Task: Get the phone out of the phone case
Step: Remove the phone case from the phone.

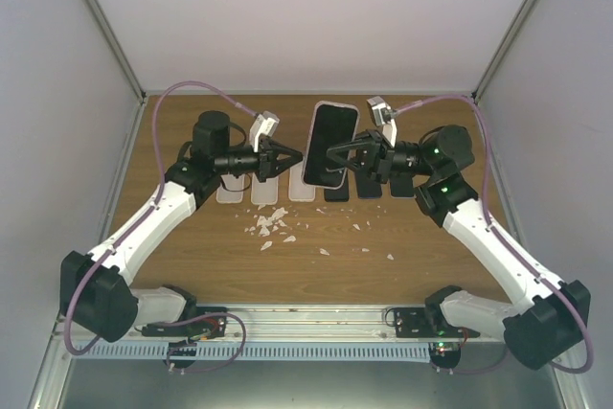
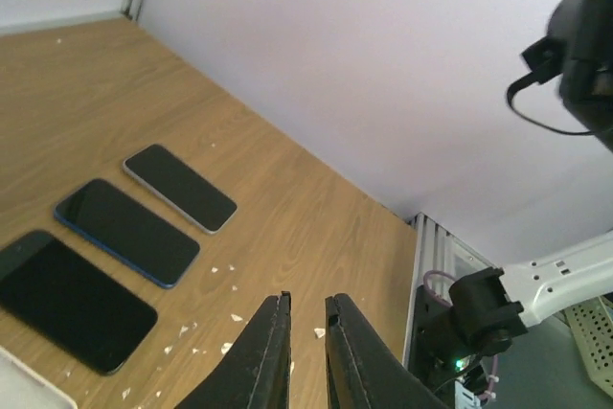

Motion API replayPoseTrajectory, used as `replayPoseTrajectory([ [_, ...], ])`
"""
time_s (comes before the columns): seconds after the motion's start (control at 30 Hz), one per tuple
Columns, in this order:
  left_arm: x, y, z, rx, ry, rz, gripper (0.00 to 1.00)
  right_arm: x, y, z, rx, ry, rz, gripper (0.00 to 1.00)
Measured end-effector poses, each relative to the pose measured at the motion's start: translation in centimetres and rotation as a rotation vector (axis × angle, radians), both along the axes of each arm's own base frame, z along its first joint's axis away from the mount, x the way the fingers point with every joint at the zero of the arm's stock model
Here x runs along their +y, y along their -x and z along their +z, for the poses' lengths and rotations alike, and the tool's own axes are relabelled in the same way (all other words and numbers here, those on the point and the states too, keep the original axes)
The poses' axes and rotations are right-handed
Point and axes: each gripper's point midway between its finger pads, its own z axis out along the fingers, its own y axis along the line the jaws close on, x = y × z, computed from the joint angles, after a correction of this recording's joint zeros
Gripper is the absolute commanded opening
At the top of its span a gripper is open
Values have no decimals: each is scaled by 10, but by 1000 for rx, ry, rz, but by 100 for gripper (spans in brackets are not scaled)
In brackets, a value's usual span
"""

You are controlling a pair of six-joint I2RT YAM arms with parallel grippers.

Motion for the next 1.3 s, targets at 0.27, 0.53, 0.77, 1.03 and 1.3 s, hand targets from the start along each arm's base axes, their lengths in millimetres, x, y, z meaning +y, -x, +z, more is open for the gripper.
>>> replayPoseTrajectory([
  [0.27,2,14,7,7,37,-64,45,-2,-7,3,-59,34,-64,1],
  [0.53,8,50,52,-98,132,-149,58,-13,-30,2,-143,95,-265,1],
  [0.77,-4,37,54,-64,131,-135,59,-13,-37,-7,-149,128,-301,0],
  [1.03,-11,25,51,-64,102,-85,42,-11,-38,-10,-152,140,-308,1],
  [1.3,-8,13,42,-98,48,-4,24,-10,-51,-19,-117,157,-341,1],
])
